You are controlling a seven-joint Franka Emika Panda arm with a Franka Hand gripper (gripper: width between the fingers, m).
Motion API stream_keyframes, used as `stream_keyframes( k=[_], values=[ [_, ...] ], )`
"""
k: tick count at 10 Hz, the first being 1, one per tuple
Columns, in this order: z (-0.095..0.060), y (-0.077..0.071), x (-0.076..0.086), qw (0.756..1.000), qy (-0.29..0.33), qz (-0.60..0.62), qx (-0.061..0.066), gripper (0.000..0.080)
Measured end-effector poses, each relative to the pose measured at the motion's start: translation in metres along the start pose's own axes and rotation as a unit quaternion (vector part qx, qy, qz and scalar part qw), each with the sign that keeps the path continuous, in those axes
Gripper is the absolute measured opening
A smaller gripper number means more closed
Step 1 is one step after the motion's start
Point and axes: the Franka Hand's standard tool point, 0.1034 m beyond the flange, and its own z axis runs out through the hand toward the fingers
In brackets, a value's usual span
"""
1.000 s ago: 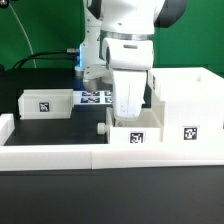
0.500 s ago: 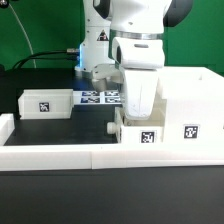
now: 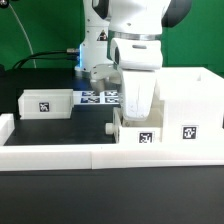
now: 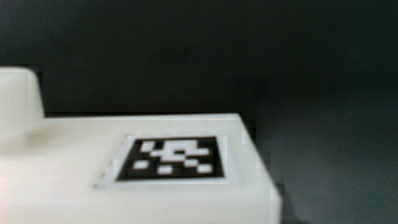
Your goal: Assemble drawer
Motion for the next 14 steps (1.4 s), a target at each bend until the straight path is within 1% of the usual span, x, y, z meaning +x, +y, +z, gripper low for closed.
stream_keyframes(
  k=[3, 6, 7, 8, 9, 10, 11, 12, 14],
  values=[
    [-0.001, 0.002, 0.001, 1.000, 0.000, 0.000, -0.001, 0.0042],
    [-0.001, 0.002, -0.001, 1.000, 0.000, 0.006, 0.000, 0.0050],
    [-0.004, 0.003, -0.001, 1.000, 0.000, 0.013, -0.001, 0.0260],
    [-0.007, 0.004, -0.001, 1.000, 0.000, 0.018, -0.004, 0.0260],
    [-0.012, 0.005, -0.001, 1.000, 0.000, 0.021, -0.007, 0.0468],
    [-0.017, 0.006, -0.001, 1.000, 0.000, 0.022, -0.009, 0.0468],
    [-0.024, 0.007, -0.003, 1.000, -0.001, 0.023, -0.009, 0.0605],
    [-0.031, 0.010, -0.009, 1.000, -0.002, 0.025, -0.013, 0.0641],
    [-0.038, 0.012, -0.030, 1.000, -0.007, 0.026, -0.014, 0.0647]
  ],
)
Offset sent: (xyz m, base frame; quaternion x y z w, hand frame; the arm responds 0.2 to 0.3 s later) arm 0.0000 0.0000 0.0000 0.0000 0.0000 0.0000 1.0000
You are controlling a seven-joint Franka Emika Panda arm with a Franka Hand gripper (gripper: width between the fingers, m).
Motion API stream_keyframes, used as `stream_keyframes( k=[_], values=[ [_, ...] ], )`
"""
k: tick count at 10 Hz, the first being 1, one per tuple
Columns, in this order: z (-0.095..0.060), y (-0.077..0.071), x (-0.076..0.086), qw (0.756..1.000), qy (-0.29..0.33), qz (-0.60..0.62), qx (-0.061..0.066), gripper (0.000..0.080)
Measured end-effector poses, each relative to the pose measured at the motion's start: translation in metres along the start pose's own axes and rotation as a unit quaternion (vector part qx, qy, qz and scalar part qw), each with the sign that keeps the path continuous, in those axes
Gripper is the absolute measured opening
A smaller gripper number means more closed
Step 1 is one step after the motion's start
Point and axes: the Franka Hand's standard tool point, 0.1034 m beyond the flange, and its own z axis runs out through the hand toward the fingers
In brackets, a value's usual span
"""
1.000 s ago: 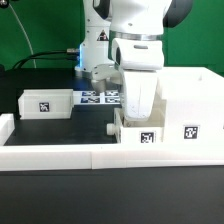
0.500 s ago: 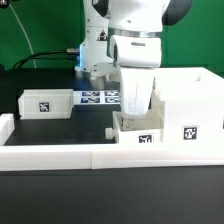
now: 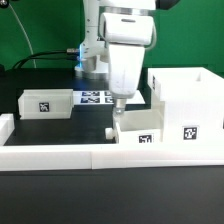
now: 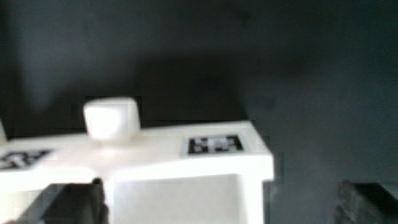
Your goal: Assemble drawer
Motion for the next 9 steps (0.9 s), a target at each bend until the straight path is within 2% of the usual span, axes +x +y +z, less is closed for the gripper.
stream_keyframes(
  k=[2, 5, 6, 7, 9],
  values=[
    [0.001, 0.001, -0.021, 1.000, -0.002, -0.001, 0.000, 0.0649],
    [0.002, 0.001, -0.029, 1.000, -0.001, -0.002, 0.001, 0.0649],
    [0.006, 0.000, -0.036, 1.000, 0.009, -0.028, 0.002, 0.0649],
    [0.016, -0.002, -0.048, 0.999, 0.030, -0.032, 0.007, 0.0649],
    [0.024, -0.001, -0.059, 0.997, 0.066, -0.042, 0.011, 0.0649]
  ],
)
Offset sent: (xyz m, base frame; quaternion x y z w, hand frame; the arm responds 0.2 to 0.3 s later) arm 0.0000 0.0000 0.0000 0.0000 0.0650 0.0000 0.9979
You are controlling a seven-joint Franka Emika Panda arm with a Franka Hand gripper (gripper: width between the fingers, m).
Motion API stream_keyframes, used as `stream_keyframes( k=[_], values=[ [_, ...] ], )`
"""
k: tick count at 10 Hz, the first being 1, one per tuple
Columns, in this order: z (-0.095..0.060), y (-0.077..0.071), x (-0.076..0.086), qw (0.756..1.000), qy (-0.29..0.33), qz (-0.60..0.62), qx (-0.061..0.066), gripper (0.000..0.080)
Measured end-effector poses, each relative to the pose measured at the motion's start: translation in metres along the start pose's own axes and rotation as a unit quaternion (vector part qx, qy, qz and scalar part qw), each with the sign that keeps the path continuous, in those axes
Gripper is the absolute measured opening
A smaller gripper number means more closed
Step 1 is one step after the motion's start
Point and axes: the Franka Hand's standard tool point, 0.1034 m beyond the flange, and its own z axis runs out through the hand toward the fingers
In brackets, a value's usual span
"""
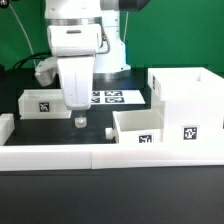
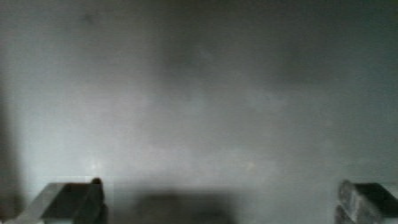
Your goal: Assemble drawer
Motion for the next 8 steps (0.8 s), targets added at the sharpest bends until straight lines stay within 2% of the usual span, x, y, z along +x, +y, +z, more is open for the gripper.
stream_keyframes(
  k=[2, 3, 8],
  values=[
    [0.007, -0.006, -0.011, 0.999, 0.039, -0.004, 0.012, 0.0649],
    [0.010, -0.005, -0.008, 0.999, 0.050, -0.002, 0.015, 0.0649],
    [0.019, -0.002, 0.037, 0.998, 0.060, 0.013, 0.026, 0.0649]
  ],
)
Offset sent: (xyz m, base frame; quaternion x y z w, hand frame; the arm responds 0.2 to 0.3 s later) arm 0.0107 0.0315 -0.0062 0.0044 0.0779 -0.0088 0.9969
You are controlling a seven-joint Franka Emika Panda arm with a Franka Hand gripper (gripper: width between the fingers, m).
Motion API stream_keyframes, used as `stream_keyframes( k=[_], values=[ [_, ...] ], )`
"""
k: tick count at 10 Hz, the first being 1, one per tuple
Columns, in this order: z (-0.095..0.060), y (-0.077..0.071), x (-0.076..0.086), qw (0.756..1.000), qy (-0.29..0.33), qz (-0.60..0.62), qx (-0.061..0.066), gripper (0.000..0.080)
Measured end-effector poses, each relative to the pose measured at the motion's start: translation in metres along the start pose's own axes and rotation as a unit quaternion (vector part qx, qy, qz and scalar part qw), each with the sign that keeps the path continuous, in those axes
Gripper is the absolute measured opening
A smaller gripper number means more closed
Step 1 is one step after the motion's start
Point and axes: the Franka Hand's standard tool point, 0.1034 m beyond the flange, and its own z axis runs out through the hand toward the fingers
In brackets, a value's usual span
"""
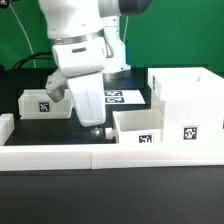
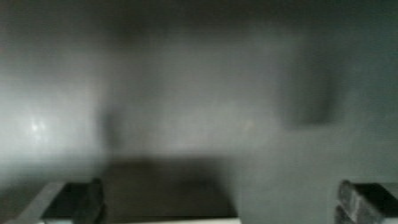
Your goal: Assemble drawer
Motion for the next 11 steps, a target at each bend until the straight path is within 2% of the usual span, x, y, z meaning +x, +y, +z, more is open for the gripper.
stream_keyframes(
  k=[1, 3, 11],
  values=[
    [0.0014, 0.0006, 0.0083, 1.000, 0.001, 0.013, 0.001, 0.0649],
    [0.0016, 0.0015, 0.0130, 0.999, -0.001, 0.047, 0.001, 0.0649],
    [0.0025, 0.0024, 0.0152, 0.995, -0.006, 0.098, -0.003, 0.0649]
  ],
)
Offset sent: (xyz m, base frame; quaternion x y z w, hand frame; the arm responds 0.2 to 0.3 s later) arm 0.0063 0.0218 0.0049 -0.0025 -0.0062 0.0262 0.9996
